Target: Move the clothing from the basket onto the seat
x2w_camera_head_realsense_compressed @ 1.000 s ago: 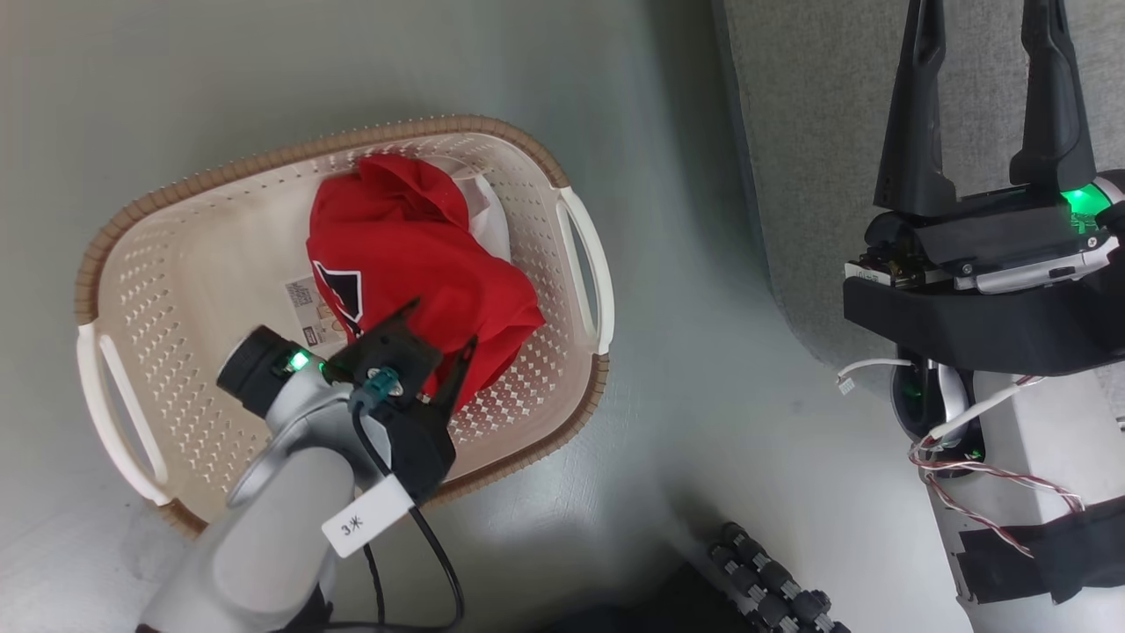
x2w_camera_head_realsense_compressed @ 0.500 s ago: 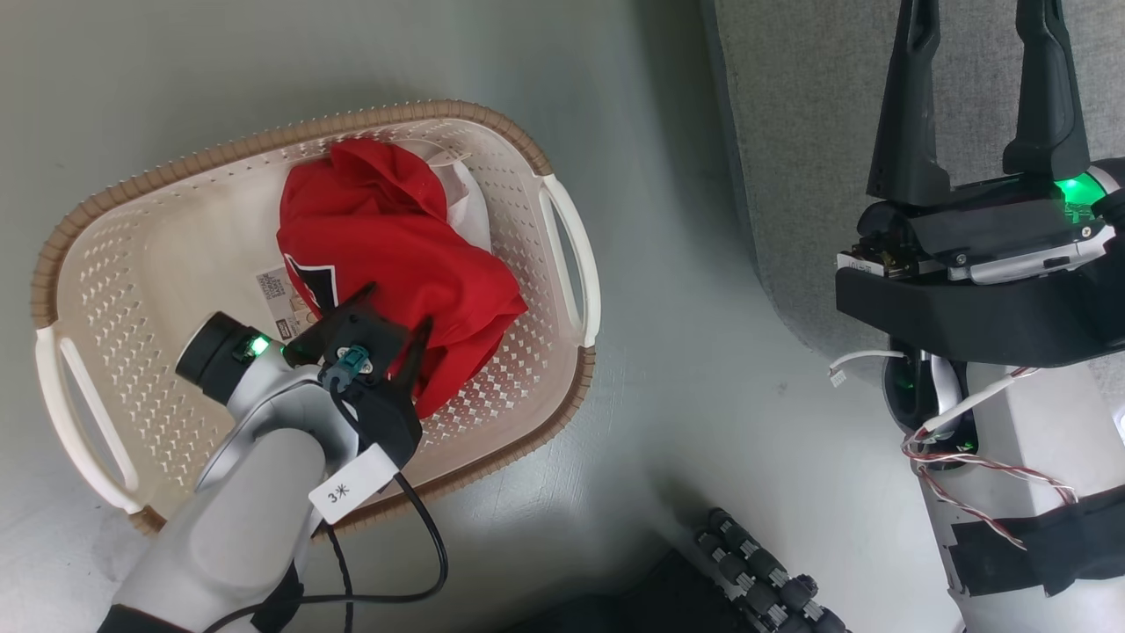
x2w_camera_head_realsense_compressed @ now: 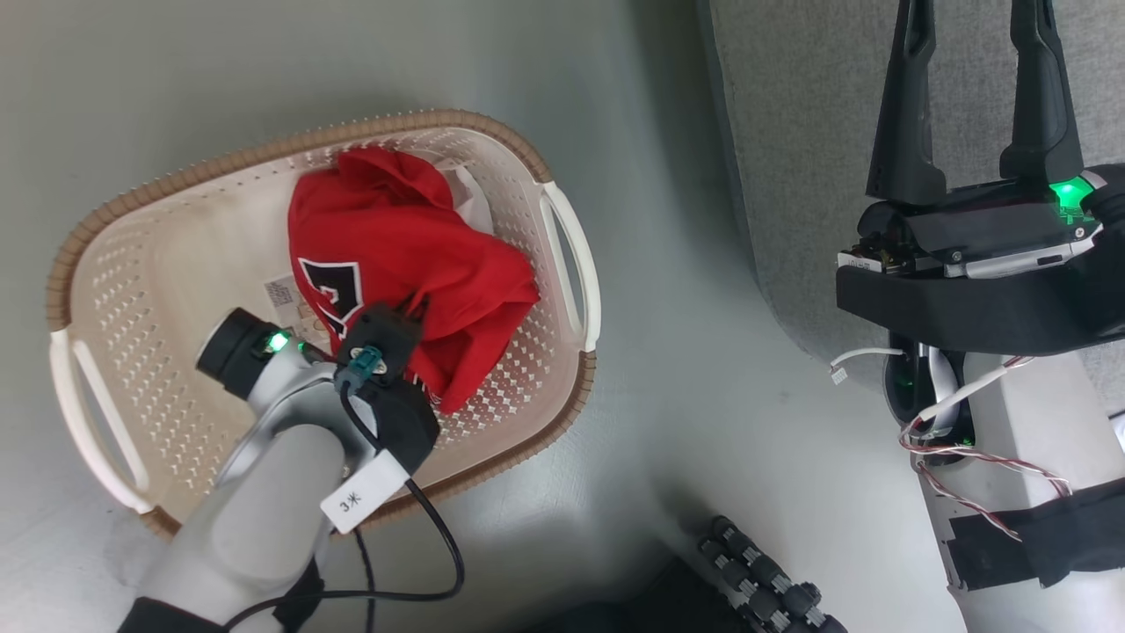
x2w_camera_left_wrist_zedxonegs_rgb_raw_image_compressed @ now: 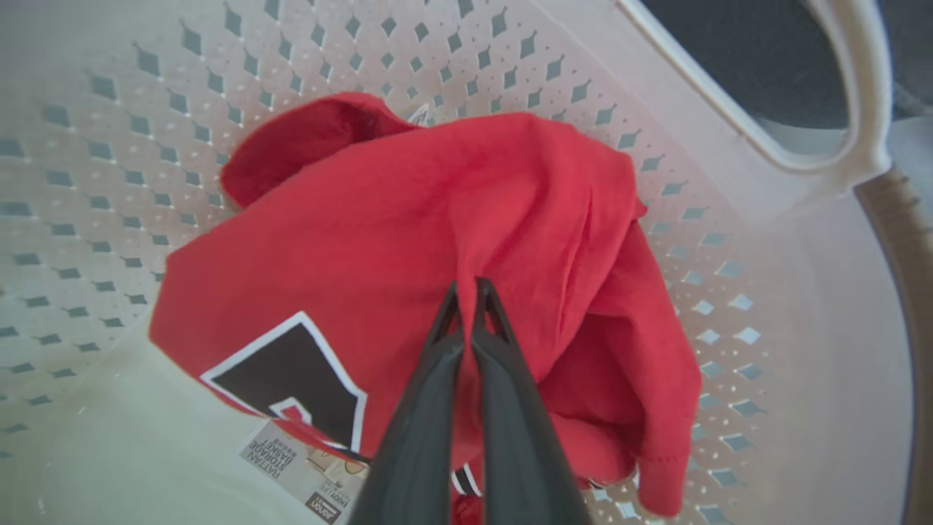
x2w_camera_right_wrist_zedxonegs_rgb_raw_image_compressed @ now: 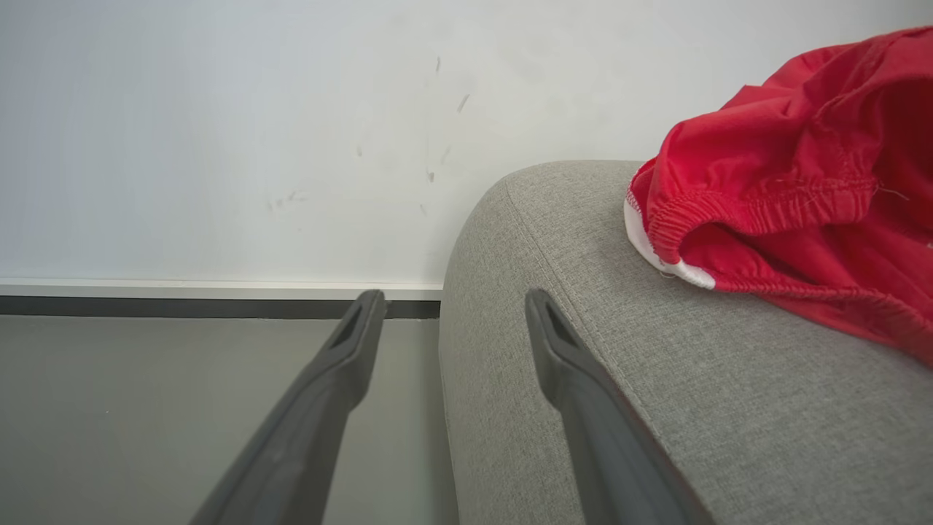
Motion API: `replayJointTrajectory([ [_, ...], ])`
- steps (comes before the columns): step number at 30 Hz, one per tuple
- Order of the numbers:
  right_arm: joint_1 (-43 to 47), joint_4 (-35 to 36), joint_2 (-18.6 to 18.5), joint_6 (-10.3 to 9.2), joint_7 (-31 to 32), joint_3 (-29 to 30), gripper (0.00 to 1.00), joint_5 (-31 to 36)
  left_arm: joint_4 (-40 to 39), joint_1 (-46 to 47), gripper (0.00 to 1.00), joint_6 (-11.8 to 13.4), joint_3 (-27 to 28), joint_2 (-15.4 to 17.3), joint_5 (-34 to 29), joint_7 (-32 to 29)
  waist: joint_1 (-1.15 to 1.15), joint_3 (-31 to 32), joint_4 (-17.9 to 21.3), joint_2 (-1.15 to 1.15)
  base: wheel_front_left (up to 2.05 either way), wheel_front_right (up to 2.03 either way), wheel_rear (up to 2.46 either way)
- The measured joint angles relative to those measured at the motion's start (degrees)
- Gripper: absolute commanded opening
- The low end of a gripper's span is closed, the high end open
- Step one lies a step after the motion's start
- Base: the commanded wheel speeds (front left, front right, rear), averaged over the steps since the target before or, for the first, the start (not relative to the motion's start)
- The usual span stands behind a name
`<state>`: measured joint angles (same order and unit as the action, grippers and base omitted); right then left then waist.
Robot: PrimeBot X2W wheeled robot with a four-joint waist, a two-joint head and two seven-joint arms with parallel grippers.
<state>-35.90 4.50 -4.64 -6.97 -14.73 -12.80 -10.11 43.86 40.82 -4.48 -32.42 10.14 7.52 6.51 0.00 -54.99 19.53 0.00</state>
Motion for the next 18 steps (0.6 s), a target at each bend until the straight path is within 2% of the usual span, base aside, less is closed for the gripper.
replayJointTrajectory([
  [10,0.0,-4.5,-0.4,0.89,0.0,0.7,1.0,0.2,-0.1,0.0,0.0,-0.2,0.3,-3.3,2.6,5.3,0.0,3.8,-1.9,0.0,0.0,0.0,0.0],
  [18,0.2,-9.2,-1.7,1.72,0.0,1.3,1.0,0.5,-1.3,0.0,0.0,-1.1,1.7,-4.9,5.2,7.0,0.0,9.1,-4.6,0.0,0.0,0.0,0.0],
])
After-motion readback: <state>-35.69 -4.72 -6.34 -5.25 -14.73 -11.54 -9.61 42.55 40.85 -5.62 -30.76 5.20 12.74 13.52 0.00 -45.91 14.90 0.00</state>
